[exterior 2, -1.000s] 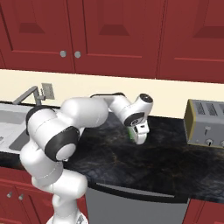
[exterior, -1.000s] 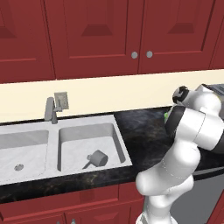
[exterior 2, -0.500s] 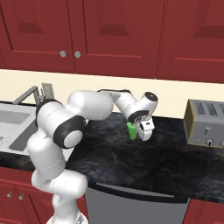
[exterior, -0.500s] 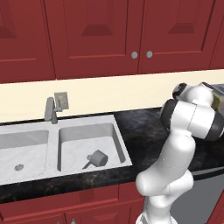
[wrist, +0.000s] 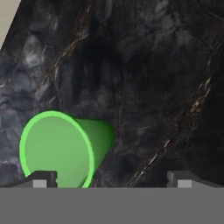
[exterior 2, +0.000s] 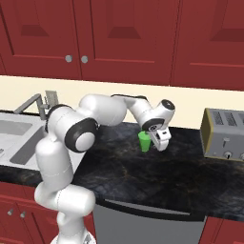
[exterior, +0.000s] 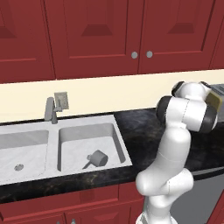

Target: Move any existing items from the left basin to the right basin for drying. Then move the cup from the counter to the left basin of the sink for washing.

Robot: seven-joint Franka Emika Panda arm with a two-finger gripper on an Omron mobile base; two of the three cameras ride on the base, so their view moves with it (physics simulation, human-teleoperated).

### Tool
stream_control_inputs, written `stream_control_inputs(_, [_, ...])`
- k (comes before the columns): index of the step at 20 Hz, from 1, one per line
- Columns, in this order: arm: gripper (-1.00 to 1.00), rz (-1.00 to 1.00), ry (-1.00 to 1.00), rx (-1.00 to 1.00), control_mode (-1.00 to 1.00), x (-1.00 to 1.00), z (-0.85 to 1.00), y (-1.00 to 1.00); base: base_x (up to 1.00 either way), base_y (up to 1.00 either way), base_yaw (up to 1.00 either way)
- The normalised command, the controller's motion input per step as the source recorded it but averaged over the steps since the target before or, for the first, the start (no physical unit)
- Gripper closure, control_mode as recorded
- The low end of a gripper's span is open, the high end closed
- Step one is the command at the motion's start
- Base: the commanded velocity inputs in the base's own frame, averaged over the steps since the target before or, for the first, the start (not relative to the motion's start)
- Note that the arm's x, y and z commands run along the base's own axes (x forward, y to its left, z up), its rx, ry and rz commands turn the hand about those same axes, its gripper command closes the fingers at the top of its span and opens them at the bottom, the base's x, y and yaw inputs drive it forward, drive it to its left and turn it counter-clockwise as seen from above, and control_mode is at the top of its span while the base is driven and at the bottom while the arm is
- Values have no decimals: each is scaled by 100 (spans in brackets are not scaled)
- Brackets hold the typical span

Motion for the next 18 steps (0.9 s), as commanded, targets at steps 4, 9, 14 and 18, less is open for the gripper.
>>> stream_control_inputs(4, [-100, 6, 0, 0, -100, 30, -11, 0, 0, 0, 0])
stream_control_inputs(9, [-100, 6, 0, 0, -100, 31, -11, 0, 0, 0, 0])
stream_control_inputs(14, [-100, 6, 0, 0, -100, 26, -14, 0, 0, 0, 0])
stream_control_inputs(18, [-100, 6, 0, 0, -100, 9, -7, 0, 0, 0, 0])
